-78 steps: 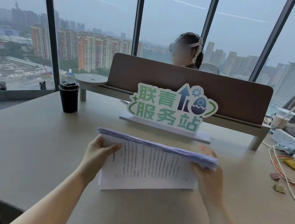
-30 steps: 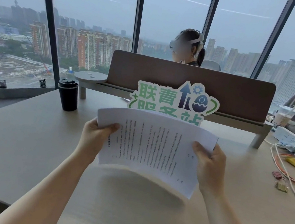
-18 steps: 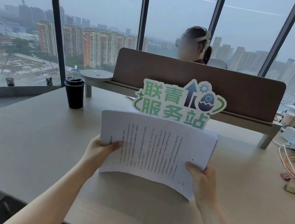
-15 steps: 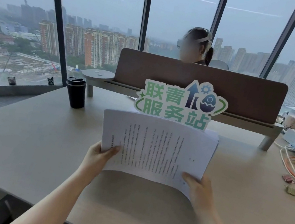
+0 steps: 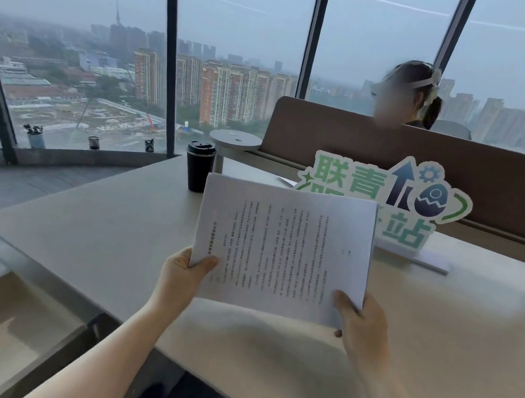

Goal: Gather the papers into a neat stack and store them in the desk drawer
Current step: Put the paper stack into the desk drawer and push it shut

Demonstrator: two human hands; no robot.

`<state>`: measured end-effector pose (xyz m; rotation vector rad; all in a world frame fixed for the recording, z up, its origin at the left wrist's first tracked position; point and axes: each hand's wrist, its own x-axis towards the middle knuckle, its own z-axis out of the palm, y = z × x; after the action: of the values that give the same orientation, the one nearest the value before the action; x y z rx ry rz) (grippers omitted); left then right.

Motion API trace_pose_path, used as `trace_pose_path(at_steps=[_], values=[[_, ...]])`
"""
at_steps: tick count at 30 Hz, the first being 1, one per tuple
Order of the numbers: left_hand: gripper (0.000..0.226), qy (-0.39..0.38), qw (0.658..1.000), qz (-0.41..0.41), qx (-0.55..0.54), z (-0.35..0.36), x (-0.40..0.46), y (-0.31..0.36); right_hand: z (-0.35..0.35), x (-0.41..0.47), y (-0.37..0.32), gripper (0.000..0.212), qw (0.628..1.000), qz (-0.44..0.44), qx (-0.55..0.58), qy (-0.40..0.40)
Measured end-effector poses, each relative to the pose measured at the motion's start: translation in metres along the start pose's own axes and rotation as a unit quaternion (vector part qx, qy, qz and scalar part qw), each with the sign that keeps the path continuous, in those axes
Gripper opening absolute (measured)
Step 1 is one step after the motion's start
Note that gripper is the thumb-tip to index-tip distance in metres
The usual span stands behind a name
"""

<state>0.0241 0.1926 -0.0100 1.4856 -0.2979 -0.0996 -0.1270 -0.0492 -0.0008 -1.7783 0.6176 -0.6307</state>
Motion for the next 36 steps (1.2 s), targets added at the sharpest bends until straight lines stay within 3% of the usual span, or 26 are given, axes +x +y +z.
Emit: trace_pose_path(at_steps=[9,18,23,31,36], values=[[0.013,0.154,0.988,-0.002,-0.011,-0.126,-0.026,0.022,0.117,-0.025,-0.060,0.013,0.986,-0.093,0.028,-0.136],[0.014,0.273,0.961,-0.018,0.028,-0.238,-0.066,0.017,0.232,-0.073,-0.104,0.034,0.959,-0.149,-0.001,-0.240],[0.020,0.340,0.937,-0.058,0.059,-0.283,-0.090,0.001,0.287,-0.102,-0.105,0.025,0.941,-0.169,-0.033,-0.291],[0.025,0.404,0.900,-0.135,0.096,-0.325,-0.121,-0.038,0.356,-0.132,-0.083,0.042,0.913,-0.194,-0.117,-0.340],[0.021,0.440,0.870,-0.200,0.097,-0.339,-0.127,-0.059,0.389,-0.145,-0.069,0.021,0.899,-0.199,-0.154,-0.358]])
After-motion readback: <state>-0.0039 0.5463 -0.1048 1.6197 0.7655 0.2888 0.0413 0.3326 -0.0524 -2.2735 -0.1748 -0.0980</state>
